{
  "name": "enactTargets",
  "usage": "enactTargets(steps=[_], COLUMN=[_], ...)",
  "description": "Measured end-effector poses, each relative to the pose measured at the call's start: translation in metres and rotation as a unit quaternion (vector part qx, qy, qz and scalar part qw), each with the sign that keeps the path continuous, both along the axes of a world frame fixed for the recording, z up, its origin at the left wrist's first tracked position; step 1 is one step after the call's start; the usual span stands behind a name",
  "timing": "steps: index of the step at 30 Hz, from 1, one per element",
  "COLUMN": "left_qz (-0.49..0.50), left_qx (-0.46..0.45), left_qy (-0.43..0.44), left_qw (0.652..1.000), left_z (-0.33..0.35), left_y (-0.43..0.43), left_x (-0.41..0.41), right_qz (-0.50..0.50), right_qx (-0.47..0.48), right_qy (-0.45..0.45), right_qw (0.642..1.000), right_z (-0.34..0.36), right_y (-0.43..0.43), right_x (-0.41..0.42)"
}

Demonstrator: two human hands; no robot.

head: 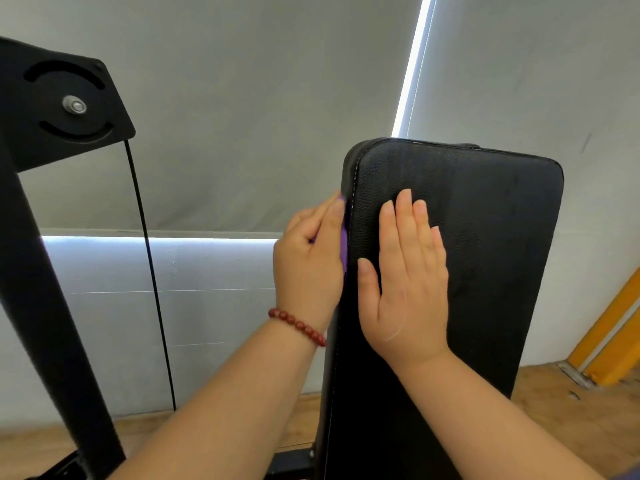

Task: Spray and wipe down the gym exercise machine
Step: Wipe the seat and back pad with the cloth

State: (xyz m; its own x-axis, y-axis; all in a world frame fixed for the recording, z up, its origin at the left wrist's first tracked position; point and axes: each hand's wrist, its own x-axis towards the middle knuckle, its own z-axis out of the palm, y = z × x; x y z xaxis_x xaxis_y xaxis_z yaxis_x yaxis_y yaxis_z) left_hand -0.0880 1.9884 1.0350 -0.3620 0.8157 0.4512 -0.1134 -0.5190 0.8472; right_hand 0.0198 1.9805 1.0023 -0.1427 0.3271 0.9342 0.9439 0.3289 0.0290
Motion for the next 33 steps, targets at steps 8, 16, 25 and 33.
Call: enactTargets(steps=[8,16,25,33], left_qz=[0.015,-0.02,-0.054,-0.079], left_qx=[0.021,-0.022,-0.046,-0.07], left_qy=[0.043,0.012,-0.057,-0.008], left_qw=[0.999,0.999,0.996,0.994], left_z=[-0.041,-0.027,-0.035,-0.059], left_y=[-0.009,0.015,0.018,0.001], left_x=[0.004,0.0,0.002,-0.003], right_qz=[-0.01,-0.007,-0.005,-0.011], right_qx=[0.005,0.006,0.011,0.017], right_qy=[0.001,0.0,0.0,0.002], right_qw=[1.0,1.0,1.0,1.0], right_z=[-0.001,-0.002,-0.003,-0.004], right_y=[0.002,0.001,0.002,0.002], right_x=[-0.001,0.0,0.0,-0.001])
